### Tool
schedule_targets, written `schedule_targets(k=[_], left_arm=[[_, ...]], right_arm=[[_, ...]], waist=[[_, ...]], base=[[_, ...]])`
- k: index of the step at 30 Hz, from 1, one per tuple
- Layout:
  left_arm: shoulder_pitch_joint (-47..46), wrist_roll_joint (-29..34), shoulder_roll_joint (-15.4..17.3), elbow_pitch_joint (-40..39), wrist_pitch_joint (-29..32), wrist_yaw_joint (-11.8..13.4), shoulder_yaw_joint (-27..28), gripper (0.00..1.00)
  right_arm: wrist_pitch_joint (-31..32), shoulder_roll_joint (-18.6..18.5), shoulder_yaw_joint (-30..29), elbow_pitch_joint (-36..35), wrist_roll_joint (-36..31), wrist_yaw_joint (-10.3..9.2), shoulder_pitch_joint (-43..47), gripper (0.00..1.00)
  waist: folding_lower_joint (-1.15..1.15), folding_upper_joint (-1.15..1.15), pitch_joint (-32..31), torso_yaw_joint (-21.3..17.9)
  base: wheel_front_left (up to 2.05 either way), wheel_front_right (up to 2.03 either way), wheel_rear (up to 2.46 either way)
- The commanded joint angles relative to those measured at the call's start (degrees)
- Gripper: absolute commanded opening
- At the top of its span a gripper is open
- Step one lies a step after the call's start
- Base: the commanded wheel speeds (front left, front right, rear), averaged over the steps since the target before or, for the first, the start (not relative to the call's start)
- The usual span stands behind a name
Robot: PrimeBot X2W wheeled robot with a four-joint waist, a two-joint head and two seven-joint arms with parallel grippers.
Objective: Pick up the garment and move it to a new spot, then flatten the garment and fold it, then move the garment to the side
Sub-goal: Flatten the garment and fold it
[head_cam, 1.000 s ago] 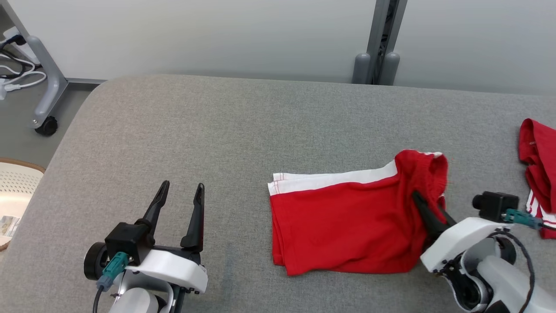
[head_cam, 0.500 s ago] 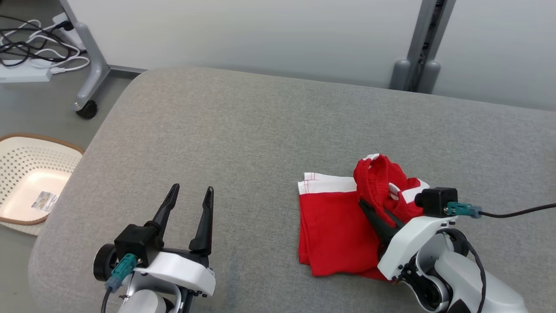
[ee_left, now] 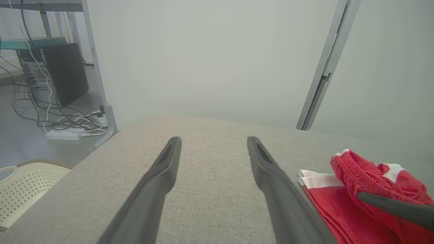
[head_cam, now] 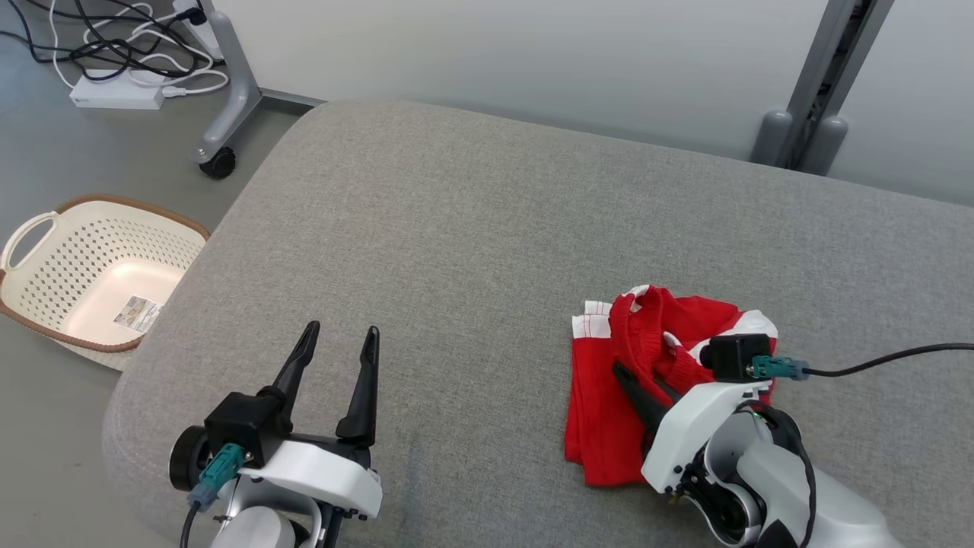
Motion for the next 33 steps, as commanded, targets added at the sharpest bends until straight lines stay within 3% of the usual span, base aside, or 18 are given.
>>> schedule_targets(k=[1, 3, 4, 13, 19, 27, 33], left_arm=[[-0.1, 0.34, 0.23, 0.08, -0.22, -0.35, 0.37, 1.0], [-0.15, 0.37, 0.2, 0.14, -0.22, -0.34, 0.5, 1.0], [-0.15, 0.38, 0.18, 0.15, -0.22, -0.31, 0.59, 1.0], [-0.43, 0.54, 0.07, 0.59, -0.22, -0.27, 1.17, 1.0], [0.08, 0.59, 0.15, 0.65, -0.22, -0.32, 1.46, 1.0], [0.77, 0.55, 0.35, 0.36, -0.22, -0.46, 1.64, 1.0], [0.72, 0.53, 0.23, 0.39, -0.22, -0.64, 1.32, 1.0]], right_arm=[[-0.14, 0.04, 0.35, 0.69, 0.33, 0.02, -0.7, 0.17], [-0.29, 0.49, 0.72, 1.02, 0.77, 0.02, -1.16, 0.55], [-0.41, 0.68, 0.81, 1.05, 1.02, 0.02, -1.39, 1.0], [-2.07, 0.2, 2.73, -3.49, 4.69, 0.02, -2.01, 1.0], [-4.9, -3.53, 1.76, -8.65, 6.27, 0.02, -1.33, 1.0], [-6.91, -9.99, -2.97, -12.33, 4.89, 0.02, 2.14, 1.0], [-7.36, -11.71, -7.88, -11.84, 3.95, 0.02, 6.64, 1.0]], waist=[[0.0, 0.0, 0.18, 0.06], [0.0, 0.0, 0.39, -0.02], [0.0, 0.0, 0.47, -0.13], [0.0, 0.0, 0.05, -2.79], [0.0, 0.0, -0.88, -4.81], [0.0, 0.0, -1.29, -6.76], [0.0, 0.0, -1.38, -7.4]], base=[[0.0, 0.0, 0.0], [0.0, 0.0, 0.0], [0.0, 0.0, 0.0], [0.0, 0.0, 0.0], [0.0, 0.0, 0.0], [0.0, 0.0, 0.0], [0.0, 0.0, 0.0]])
